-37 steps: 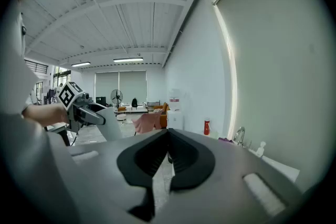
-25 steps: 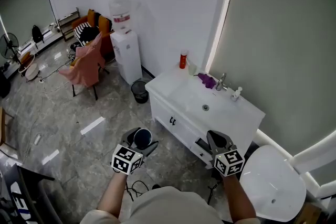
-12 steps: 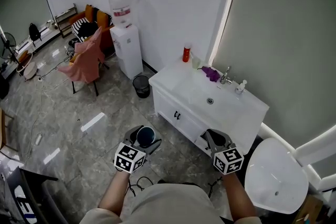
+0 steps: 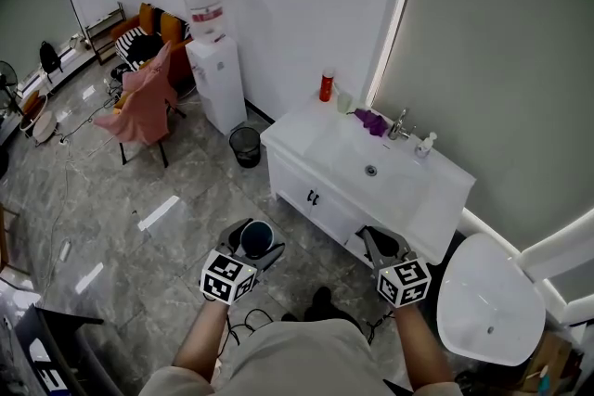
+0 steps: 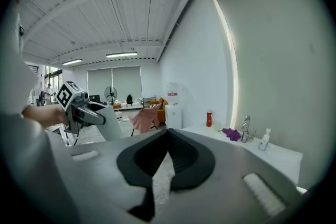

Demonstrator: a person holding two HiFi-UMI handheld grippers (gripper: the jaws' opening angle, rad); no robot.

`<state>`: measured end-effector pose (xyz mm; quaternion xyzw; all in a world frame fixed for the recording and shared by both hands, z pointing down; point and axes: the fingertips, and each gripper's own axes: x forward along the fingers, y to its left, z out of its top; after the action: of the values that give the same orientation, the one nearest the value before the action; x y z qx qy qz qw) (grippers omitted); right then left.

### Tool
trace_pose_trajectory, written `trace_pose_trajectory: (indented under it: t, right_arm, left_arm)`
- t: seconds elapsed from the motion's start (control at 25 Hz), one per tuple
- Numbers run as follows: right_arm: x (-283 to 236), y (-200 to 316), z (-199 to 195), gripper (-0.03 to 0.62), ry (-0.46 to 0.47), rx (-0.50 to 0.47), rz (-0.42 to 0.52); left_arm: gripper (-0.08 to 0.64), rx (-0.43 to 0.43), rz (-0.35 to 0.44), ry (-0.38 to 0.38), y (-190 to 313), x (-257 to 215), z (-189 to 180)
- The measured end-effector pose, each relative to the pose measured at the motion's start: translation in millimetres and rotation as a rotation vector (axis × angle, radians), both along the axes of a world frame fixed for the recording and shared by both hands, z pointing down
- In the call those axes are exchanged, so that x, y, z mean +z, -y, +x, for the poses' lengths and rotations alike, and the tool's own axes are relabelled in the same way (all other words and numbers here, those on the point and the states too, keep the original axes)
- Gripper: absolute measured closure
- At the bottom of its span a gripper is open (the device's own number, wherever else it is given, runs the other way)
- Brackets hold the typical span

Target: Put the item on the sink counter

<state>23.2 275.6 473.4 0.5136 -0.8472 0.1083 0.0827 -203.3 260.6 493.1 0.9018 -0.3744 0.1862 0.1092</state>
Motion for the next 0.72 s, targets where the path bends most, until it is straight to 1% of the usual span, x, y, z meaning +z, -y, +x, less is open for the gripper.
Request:
trace_pose_trajectory:
  t: [0.32,0.72]
  right_arm:
    - [8.5,35.6,-3.5,0.581,0.006,-0.02,-0.01]
    - [20.7,126.1,7.0,0.581,0.018,-0.066,-0.032]
  left_arm:
    - [0.166,-0.009,-0.015,-0.002,30.0,8.7,1.7]
    - [0.166,-0.043,-0.035,0.009,107.8,13.2,17.1]
